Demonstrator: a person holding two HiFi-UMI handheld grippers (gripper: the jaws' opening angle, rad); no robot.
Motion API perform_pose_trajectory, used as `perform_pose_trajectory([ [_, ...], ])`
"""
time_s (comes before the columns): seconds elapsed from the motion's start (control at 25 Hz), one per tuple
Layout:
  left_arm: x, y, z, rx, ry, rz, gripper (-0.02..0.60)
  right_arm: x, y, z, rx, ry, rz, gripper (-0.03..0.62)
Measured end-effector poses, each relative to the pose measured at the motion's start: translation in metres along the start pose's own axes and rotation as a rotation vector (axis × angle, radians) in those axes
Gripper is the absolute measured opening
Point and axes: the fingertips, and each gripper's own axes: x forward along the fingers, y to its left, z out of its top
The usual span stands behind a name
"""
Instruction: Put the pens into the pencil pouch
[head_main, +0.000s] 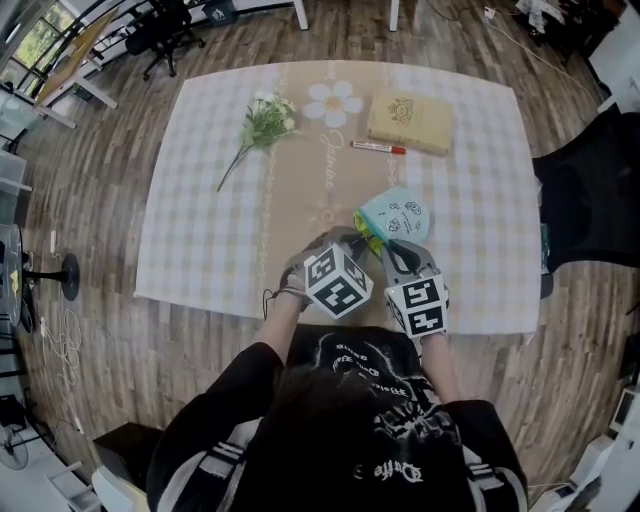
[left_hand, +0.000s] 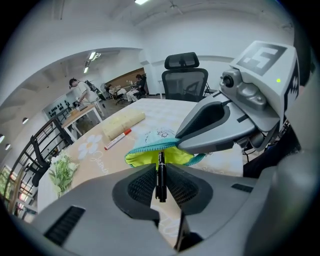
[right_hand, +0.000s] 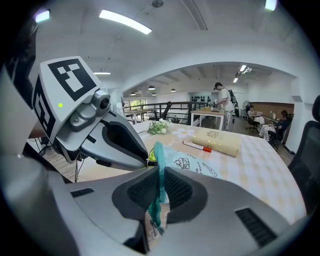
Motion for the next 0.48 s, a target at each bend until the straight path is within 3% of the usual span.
perform_pose_trajectory([
  [0.48, -0.007, 0.008, 0.013, -0.177, -0.141, -0.061, 0.075, -0.003, 0.017, 0.006, 0.015, -0.033, 0.076, 0.038],
])
